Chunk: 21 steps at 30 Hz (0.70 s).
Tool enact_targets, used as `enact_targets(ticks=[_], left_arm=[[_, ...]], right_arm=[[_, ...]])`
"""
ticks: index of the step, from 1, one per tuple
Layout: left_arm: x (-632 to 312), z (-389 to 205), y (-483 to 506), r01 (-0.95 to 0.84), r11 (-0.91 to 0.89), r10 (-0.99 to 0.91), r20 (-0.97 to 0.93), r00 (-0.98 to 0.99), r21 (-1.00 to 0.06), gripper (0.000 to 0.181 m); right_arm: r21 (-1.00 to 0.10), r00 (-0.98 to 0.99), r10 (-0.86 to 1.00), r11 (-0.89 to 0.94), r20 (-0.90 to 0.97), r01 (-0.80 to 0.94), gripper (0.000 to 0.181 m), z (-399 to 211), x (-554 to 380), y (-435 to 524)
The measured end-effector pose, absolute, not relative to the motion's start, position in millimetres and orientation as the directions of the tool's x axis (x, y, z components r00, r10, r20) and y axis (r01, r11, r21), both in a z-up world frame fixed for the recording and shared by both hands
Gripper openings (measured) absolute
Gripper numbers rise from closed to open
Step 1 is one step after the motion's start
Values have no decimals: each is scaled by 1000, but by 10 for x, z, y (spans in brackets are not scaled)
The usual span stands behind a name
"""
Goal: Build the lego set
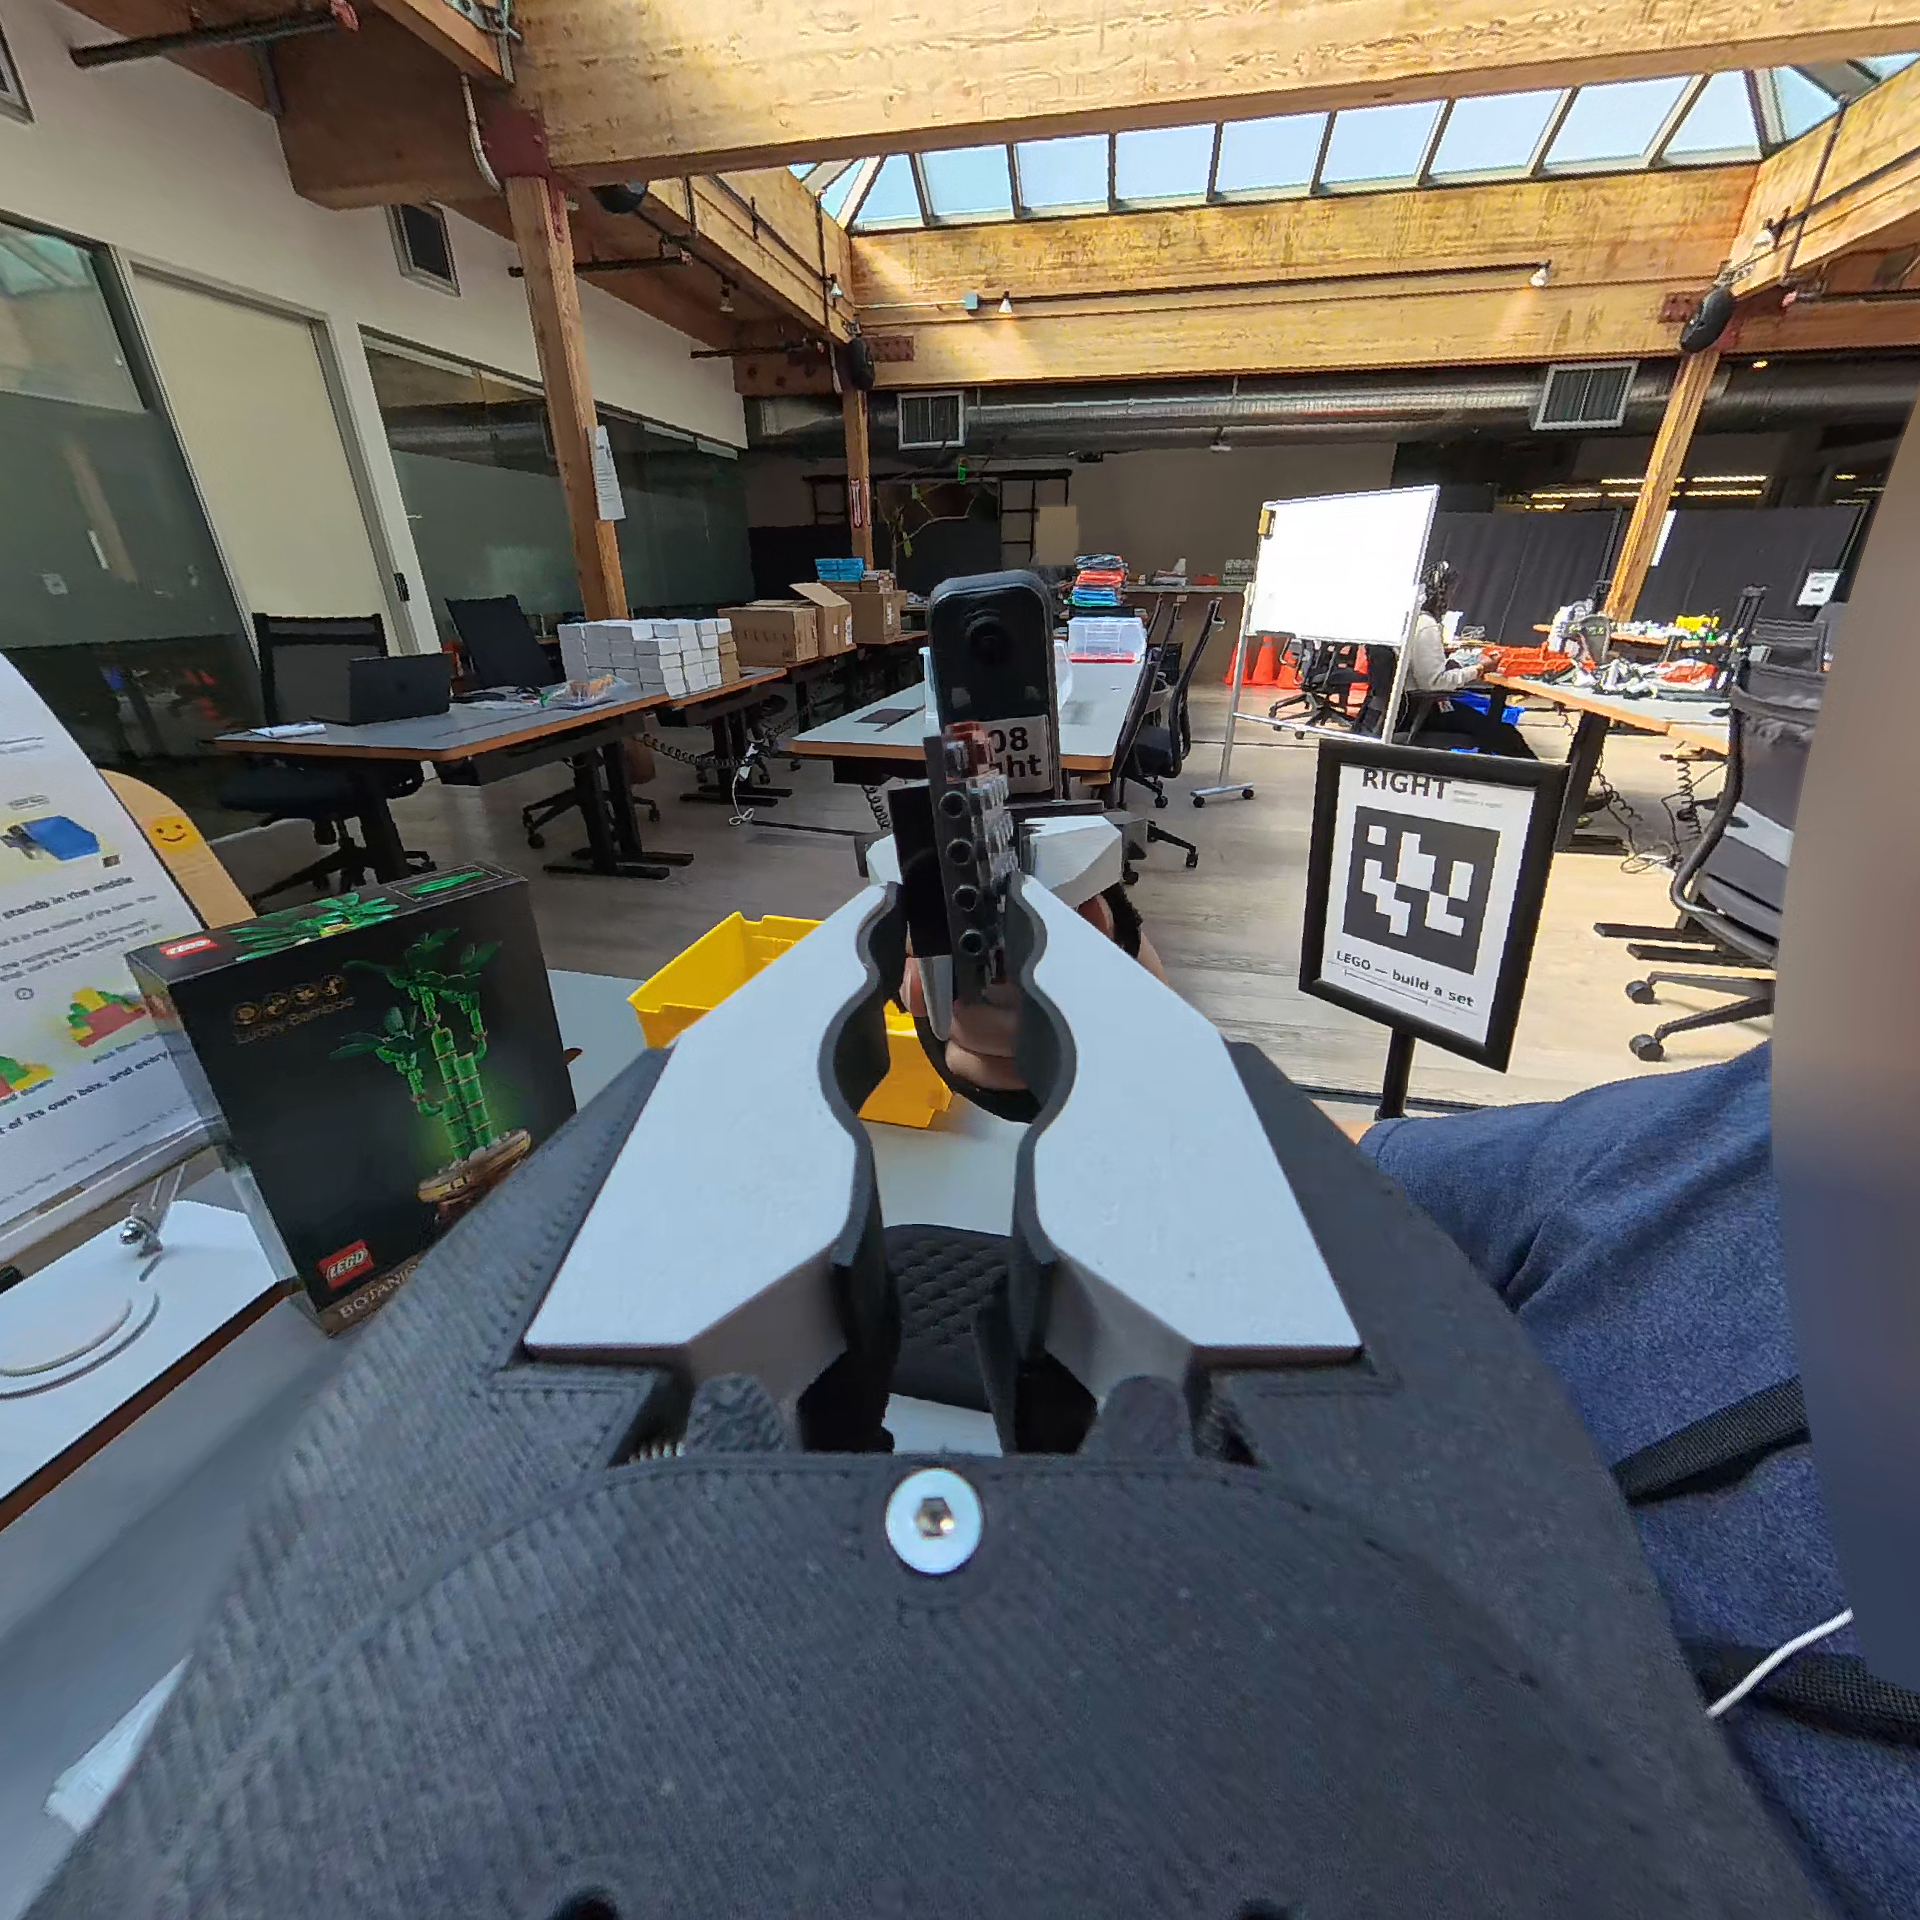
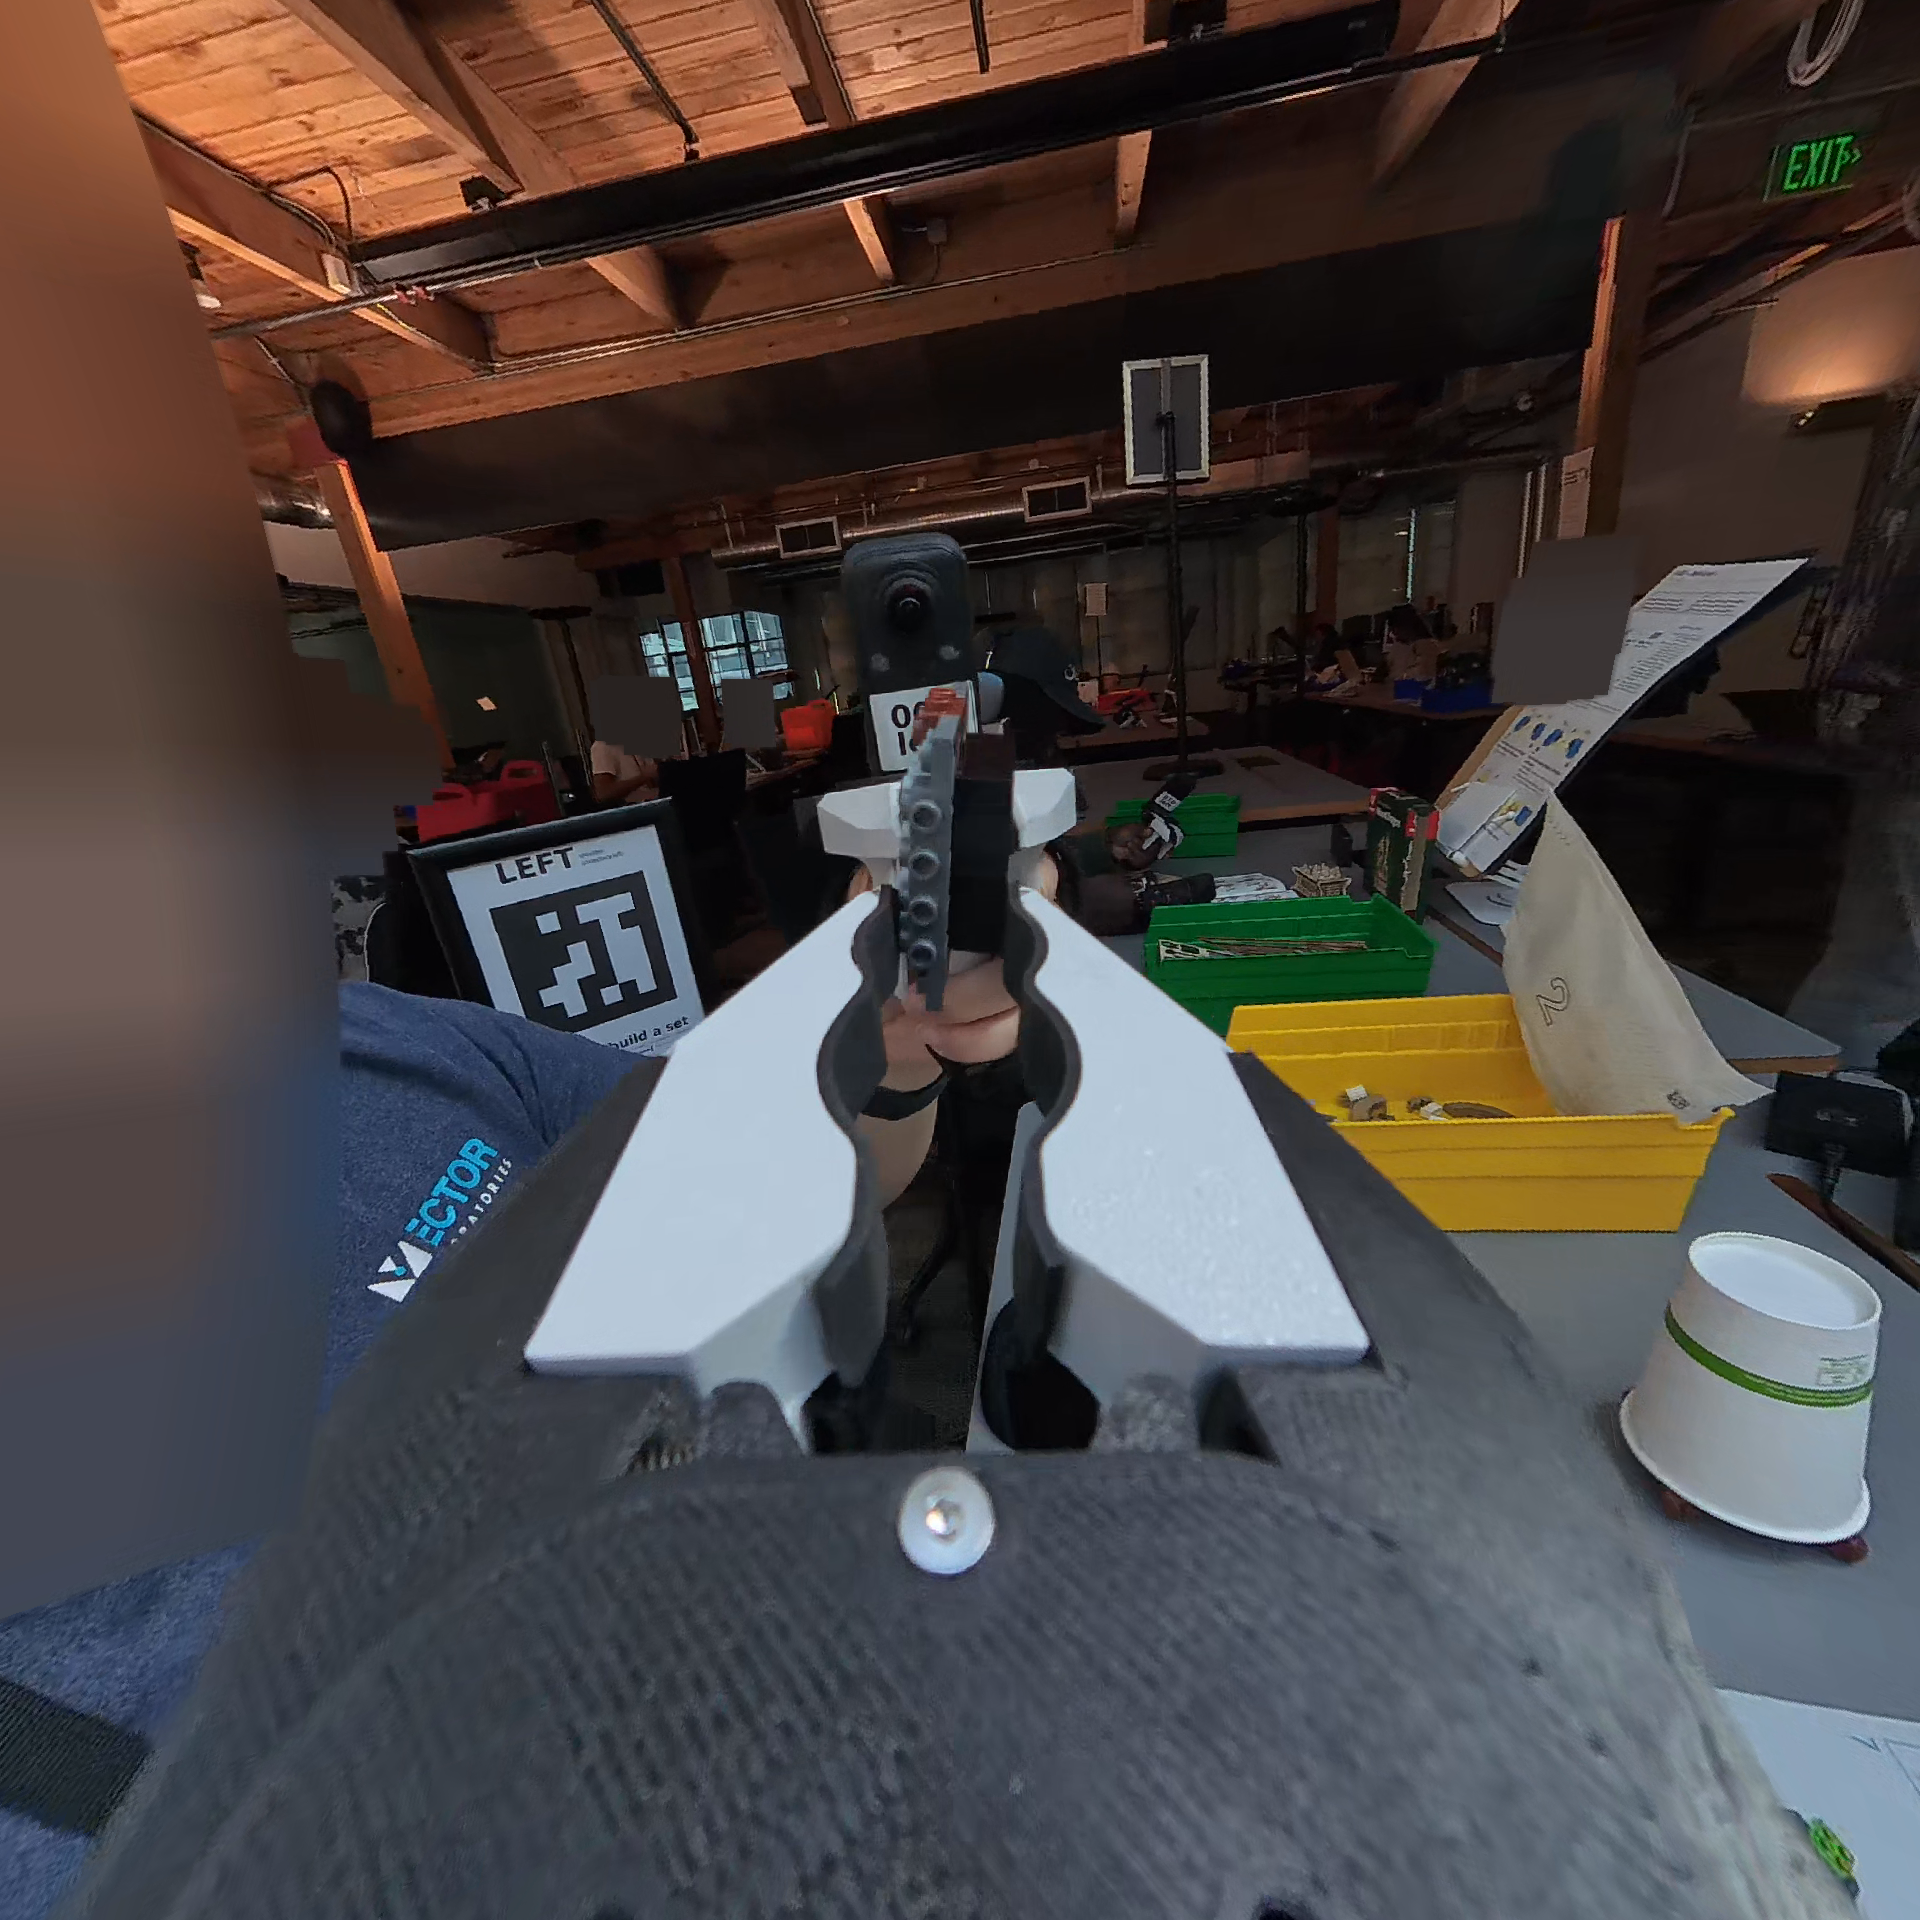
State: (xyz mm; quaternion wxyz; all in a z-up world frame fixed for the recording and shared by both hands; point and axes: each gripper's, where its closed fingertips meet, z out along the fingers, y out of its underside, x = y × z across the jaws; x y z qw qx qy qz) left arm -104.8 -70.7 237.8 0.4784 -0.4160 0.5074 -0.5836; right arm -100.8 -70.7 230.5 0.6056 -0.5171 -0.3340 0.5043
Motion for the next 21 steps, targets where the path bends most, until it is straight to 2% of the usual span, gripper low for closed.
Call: enact_targets(ticks=[1,6,12,16,21], left_arm=[[-1043,2364,-700,129,-34,-980,8,-201,-991,17],[-1040,2327,-707,131,-28,-976,-1,-217,-991,19],[-1011,2260,-645,95,22,-987,-36,-155,-995,32],[-998,2228,-665,84,35,-983,-50,-175,-996,19],[-1006,2240,-725,91,61,-978,-78,-195,-994,18]], right_arm=[[-961,259,957,-57,-130,-272,18,2295,-999,-695],[-937,154,969,-133,-191,-322,18,2264,-992,-698],[-945,192,970,-86,-153,-316,18,2223,-988,-635],[-952,193,972,-74,-135,-296,18,2199,-1019,-639],[-952,170,980,-50,-105,-301,18,2212,-1028,-691]])
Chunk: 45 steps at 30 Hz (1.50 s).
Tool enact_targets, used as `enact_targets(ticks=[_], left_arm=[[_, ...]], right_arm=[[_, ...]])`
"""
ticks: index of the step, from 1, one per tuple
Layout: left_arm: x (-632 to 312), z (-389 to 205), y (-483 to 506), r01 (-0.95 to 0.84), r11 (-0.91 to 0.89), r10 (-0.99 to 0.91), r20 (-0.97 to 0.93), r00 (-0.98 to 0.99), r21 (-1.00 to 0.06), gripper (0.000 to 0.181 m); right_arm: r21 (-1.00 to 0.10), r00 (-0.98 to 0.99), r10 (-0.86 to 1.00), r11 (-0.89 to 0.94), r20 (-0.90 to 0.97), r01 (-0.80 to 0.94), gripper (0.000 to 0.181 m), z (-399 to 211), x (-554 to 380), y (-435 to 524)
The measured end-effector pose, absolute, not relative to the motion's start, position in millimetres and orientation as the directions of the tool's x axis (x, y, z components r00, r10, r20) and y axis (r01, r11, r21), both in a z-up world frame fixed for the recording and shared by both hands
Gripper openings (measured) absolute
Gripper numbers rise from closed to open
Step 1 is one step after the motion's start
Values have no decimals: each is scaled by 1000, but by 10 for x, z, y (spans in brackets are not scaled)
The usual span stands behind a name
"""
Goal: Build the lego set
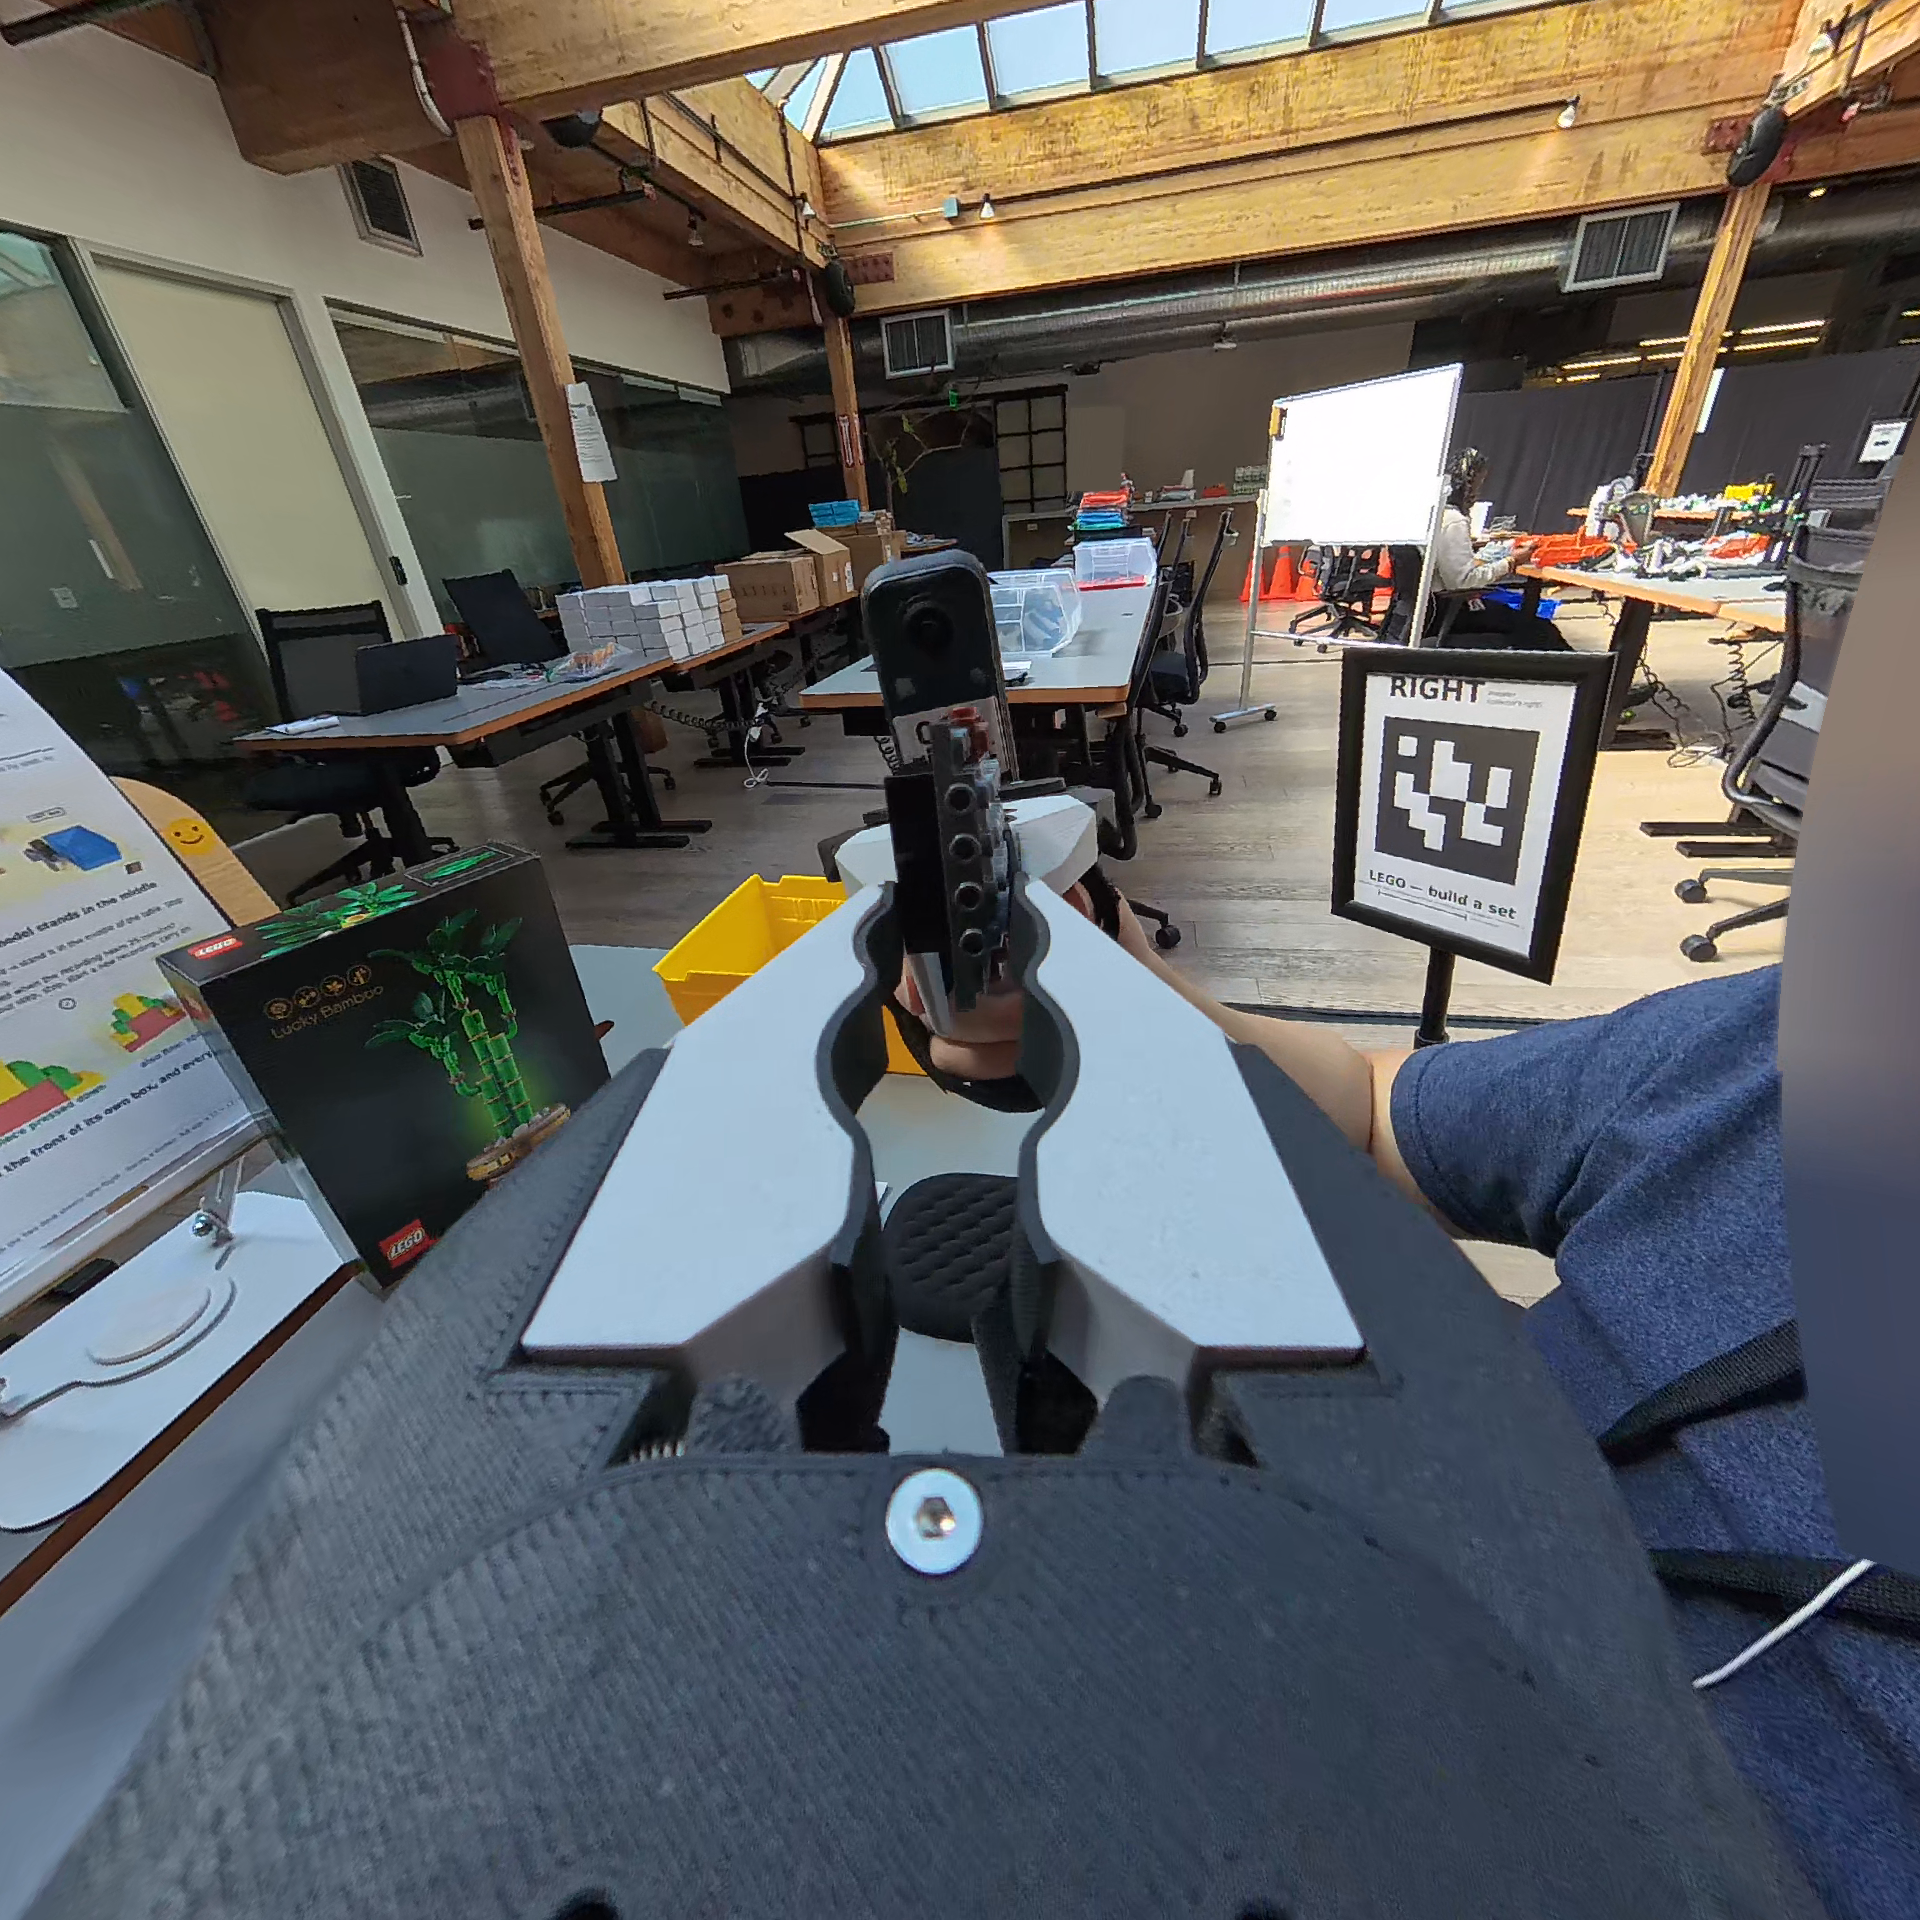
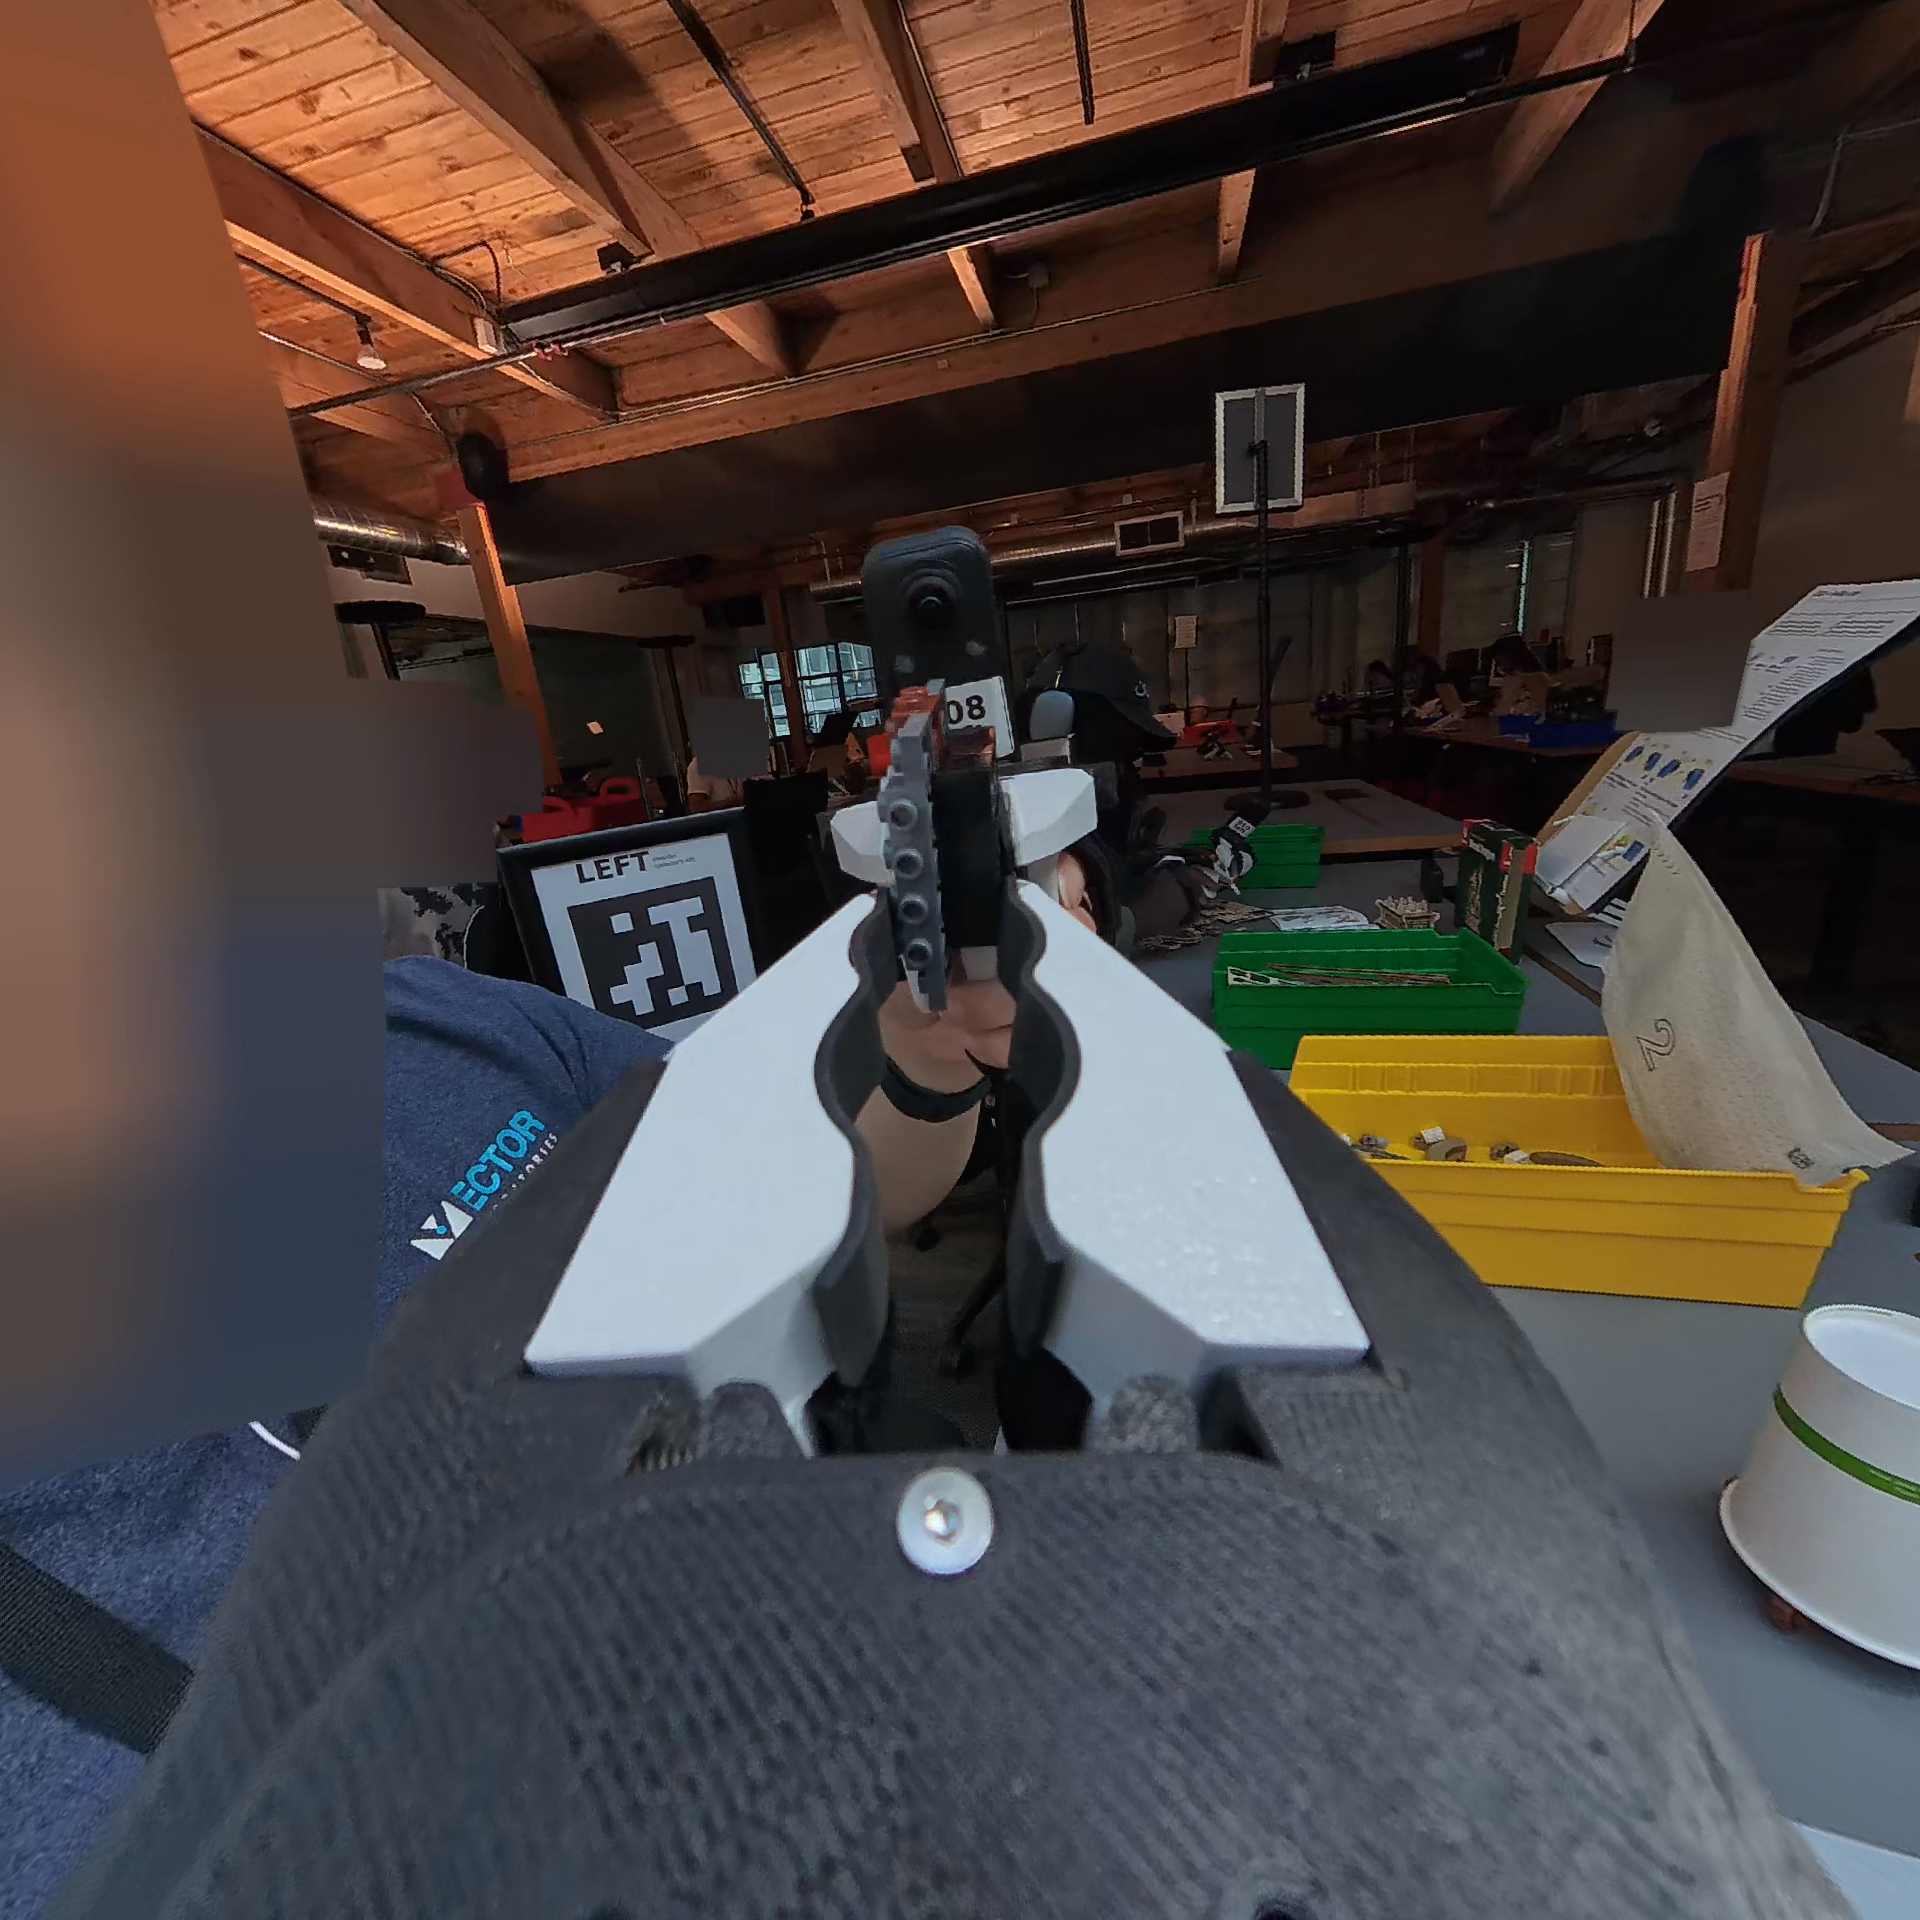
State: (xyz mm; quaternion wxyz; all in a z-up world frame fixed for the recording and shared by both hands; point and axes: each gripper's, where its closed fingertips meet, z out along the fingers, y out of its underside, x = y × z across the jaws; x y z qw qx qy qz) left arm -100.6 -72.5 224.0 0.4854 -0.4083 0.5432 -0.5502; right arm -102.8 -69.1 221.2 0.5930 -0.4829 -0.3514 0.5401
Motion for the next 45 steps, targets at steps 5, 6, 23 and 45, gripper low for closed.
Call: enact_targets(ticks=[5,6,23,45], left_arm=[[-1021,2261,-785,99,72,-975,-90,-201,-993,17],[-1023,2263,-790,99,77,-976,-96,-198,-992,17],[-1045,1736,-694,-393,551,-832,-521,-192,-736,17],[-1209,2000,-1320,211,726,-660,-749,-52,-654,17]], right_arm=[[-955,162,984,-21,-72,-296,18,2233,-1044,-747],[-954,164,984,-15,-67,-299,18,2236,-1047,-753],[-829,318,784,408,533,384,24,1830,-1090,-639],[-729,217,718,683,662,-34,20,2031,-1210,-1255]])
